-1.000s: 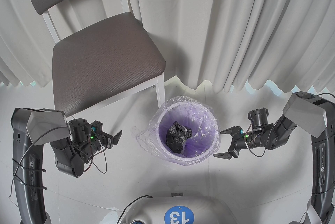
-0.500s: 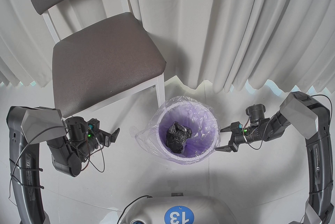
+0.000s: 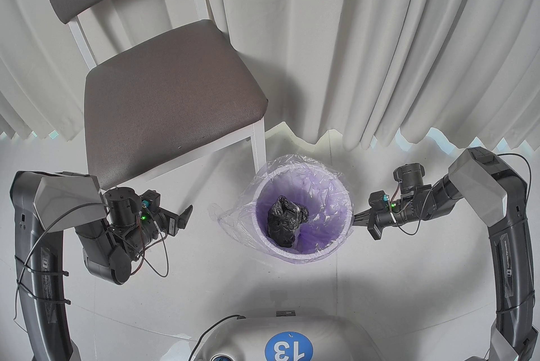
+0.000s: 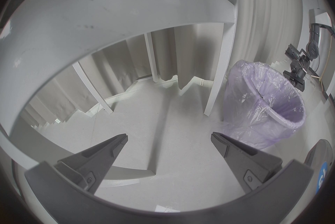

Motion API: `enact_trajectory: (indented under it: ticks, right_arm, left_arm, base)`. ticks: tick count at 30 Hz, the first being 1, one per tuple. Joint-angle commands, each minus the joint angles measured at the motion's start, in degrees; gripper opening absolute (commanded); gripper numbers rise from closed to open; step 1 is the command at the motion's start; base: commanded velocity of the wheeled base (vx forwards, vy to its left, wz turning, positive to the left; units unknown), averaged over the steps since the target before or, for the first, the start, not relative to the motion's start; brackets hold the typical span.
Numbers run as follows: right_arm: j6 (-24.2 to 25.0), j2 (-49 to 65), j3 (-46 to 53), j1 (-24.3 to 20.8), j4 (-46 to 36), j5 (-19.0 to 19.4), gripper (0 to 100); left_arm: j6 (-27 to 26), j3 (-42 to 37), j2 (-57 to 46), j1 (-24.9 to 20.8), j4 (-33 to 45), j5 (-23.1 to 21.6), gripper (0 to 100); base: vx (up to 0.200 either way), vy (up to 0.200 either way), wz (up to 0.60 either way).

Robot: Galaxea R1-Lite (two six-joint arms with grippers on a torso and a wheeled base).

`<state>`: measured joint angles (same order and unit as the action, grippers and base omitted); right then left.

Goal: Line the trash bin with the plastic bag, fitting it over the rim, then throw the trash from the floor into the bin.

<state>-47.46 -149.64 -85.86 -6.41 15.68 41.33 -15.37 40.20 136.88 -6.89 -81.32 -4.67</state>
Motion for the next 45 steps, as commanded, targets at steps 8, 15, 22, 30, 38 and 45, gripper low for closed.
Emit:
enact_trajectory:
  ticks: [8, 15, 22, 30, 38, 45]
  right_arm:
    - [1.8, -8.8, -18.6, 1.5, -11.2, 0.0, 0]
    - [2.7, -13.9, -28.7, 1.4, -23.1, 0.0, 0]
    - [3.0, -14.3, -28.7, 0.7, -23.4, -0.1, 0]
    - [3.1, -13.6, -28.7, 1.4, -23.2, 2.4, 100]
    - [5.4, -5.6, -21.2, 1.9, -17.9, 11.5, 100]
    - [6.1, 6.3, -6.8, 5.7, -12.5, 12.2, 100]
  left_arm:
    - [0.1, 0.0, 0.1, 1.0, -0.2, 0.1, 100]
    - [-0.1, 0.4, -0.1, 1.5, -1.6, 0.0, 100]
    - [0.1, 0.9, -0.5, 1.0, -2.3, -0.3, 100]
    - [0.2, -1.1, -2.1, 0.3, -3.9, -1.0, 100]
    - [0.2, -7.2, -2.4, -1.4, -8.3, -3.4, 100]
    - [0.3, -10.6, -1.6, -4.9, -8.7, -4.5, 100]
  base:
    - [0.0, 0.0, 0.0]
    - [0.0, 0.0, 0.0]
    - [0.0, 0.0, 0.0]
    - [0.0, 0.0, 0.0]
    - [0.0, 0.0, 0.0]
    - [0.0, 0.0, 0.0]
